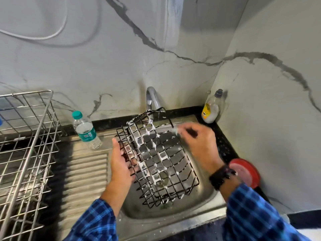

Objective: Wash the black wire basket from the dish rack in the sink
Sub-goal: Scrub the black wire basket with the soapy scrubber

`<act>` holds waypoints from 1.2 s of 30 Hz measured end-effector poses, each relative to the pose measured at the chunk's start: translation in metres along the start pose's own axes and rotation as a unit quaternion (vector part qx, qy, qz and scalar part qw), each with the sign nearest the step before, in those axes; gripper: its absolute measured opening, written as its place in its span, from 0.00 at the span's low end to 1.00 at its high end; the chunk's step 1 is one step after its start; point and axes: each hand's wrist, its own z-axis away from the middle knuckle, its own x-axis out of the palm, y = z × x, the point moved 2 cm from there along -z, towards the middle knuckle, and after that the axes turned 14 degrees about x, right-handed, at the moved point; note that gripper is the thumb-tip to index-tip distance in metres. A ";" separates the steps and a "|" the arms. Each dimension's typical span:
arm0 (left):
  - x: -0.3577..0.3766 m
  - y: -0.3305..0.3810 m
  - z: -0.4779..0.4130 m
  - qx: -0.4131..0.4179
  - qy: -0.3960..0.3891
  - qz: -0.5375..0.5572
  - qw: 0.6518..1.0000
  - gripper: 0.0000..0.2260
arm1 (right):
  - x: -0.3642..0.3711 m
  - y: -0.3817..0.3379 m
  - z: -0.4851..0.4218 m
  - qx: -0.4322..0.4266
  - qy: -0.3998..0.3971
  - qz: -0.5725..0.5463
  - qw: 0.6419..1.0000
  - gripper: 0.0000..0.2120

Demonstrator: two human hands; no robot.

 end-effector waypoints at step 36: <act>0.006 -0.017 0.036 -0.073 -0.038 -0.036 0.996 0.43 | 0.000 -0.010 -0.043 -0.024 -0.057 -0.011 0.998 0.05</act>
